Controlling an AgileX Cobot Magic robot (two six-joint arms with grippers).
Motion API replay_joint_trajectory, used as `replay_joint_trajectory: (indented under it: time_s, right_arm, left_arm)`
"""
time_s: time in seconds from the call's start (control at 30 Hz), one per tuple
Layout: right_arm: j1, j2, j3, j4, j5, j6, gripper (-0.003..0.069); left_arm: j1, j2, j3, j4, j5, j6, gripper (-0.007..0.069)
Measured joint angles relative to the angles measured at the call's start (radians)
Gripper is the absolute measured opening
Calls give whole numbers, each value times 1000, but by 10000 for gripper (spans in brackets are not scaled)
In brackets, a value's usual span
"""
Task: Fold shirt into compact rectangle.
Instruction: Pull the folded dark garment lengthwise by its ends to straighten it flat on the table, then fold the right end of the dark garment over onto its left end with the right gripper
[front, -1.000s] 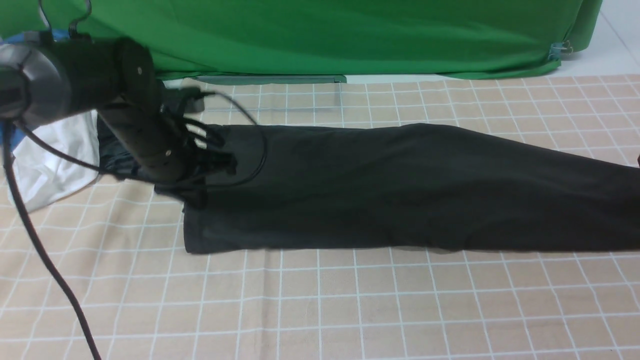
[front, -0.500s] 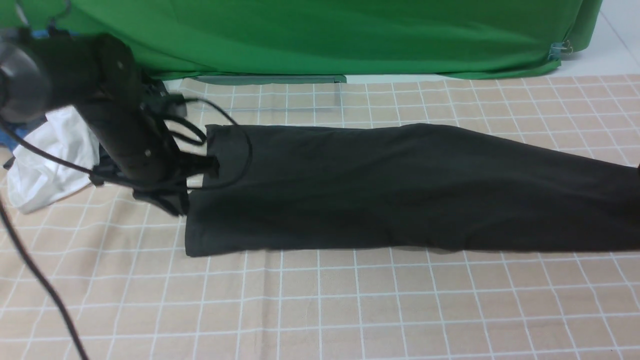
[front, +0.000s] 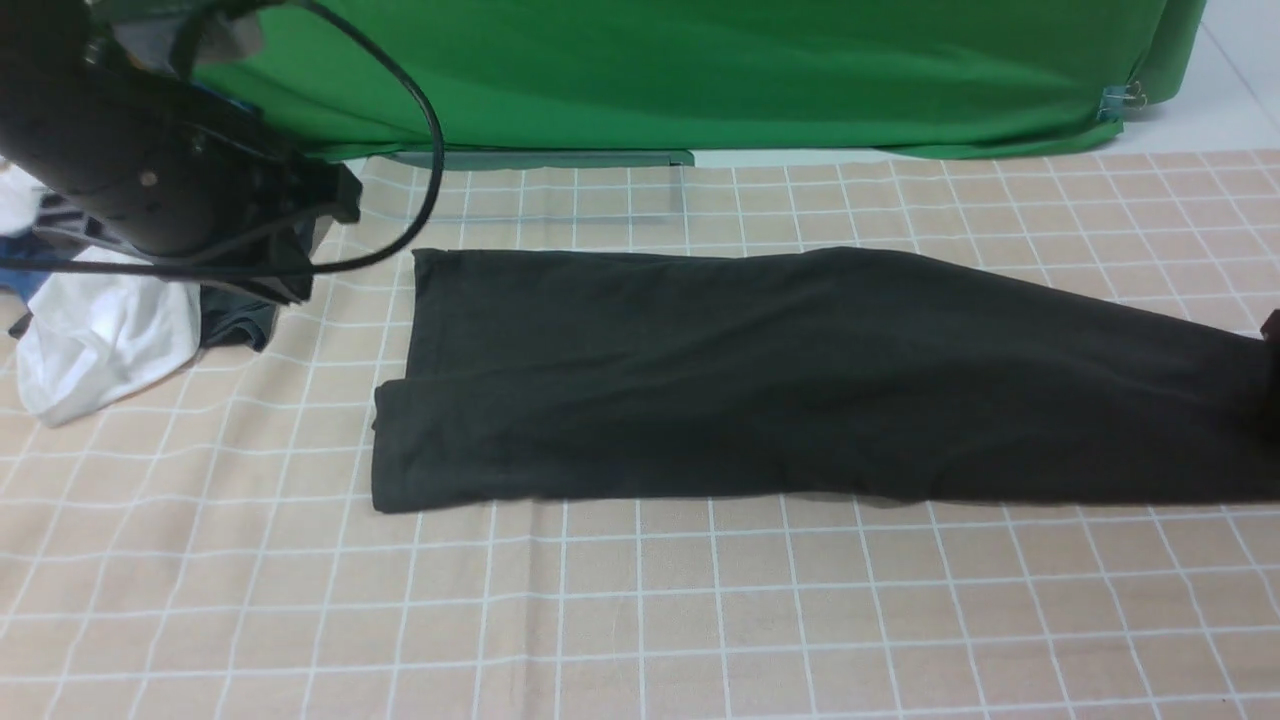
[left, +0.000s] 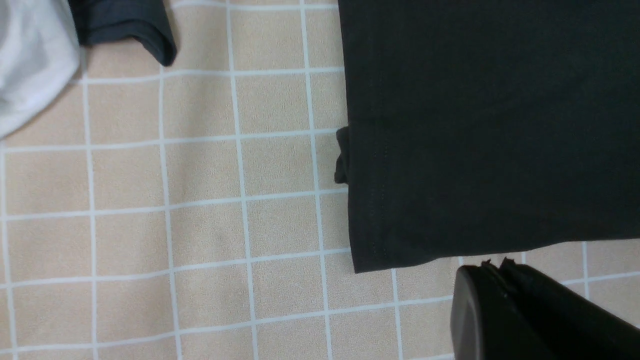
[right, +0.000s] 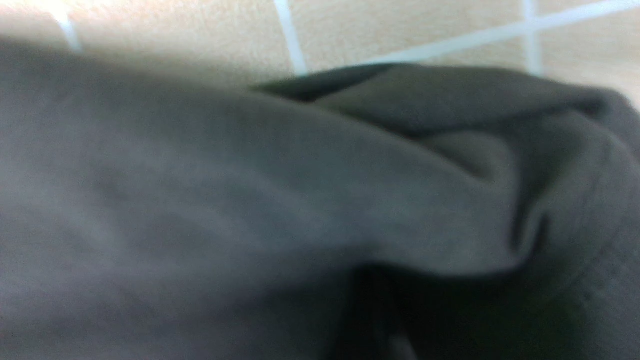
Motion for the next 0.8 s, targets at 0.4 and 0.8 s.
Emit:
replay_joint_trajectory:
  time_s: [0.4,0.8]
  right_arm:
    - [-2,-52,-46,11,32,-57,73]
    - [129,-266,-189,346,40,-45,73]
  left_arm:
    - [0,-44,1,7,24,0,19]
    - [0,-44,3,-38,-2,2,19]
